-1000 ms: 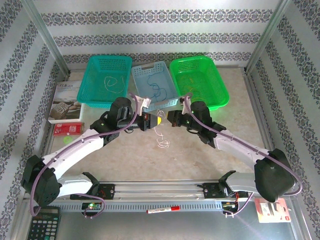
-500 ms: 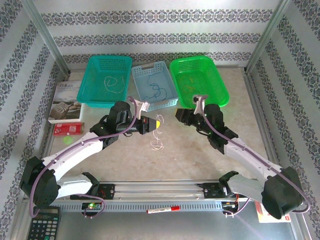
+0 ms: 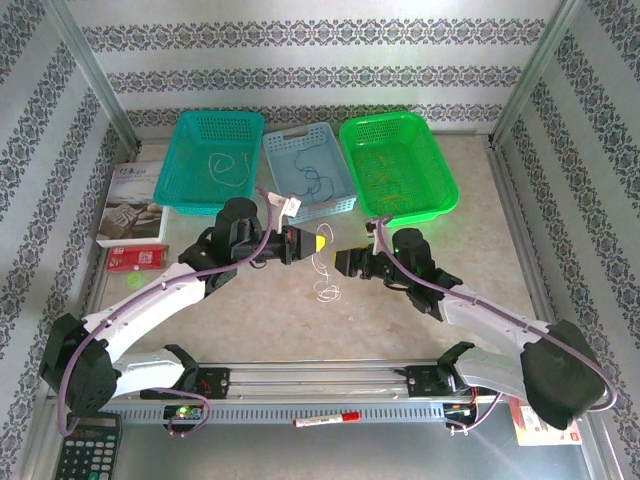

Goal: Untangle the cables

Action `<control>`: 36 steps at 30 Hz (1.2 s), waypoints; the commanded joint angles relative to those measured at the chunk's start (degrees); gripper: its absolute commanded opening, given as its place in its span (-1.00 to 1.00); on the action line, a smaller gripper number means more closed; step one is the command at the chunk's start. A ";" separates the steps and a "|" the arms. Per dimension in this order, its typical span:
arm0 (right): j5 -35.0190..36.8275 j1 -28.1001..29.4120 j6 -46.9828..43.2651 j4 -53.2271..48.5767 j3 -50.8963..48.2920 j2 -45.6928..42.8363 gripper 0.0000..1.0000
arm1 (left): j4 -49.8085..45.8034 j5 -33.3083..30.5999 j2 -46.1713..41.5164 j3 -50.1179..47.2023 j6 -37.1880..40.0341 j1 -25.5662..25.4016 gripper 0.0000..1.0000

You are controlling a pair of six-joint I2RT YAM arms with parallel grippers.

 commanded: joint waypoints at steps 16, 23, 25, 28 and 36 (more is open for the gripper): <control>-5.16 5.27 -1.73 8.32 2.04 7.67 0.41 | 5.96 3.47 1.22 4.27 -1.98 -0.34 -1.00; -3.59 5.84 -1.38 8.33 1.78 4.92 0.52 | 5.73 3.21 1.21 3.67 -1.72 -0.31 -1.00; -3.41 5.97 -1.27 8.12 2.02 4.10 0.56 | 6.08 3.23 1.32 3.56 -1.93 -0.32 -1.00; -1.80 6.08 -1.24 8.10 2.48 4.54 0.57 | 6.56 3.43 1.39 3.65 -2.31 -0.33 -1.00; 0.16 7.15 -0.92 11.41 5.91 10.52 0.59 | 7.60 4.04 1.36 4.19 -3.55 -0.44 -1.00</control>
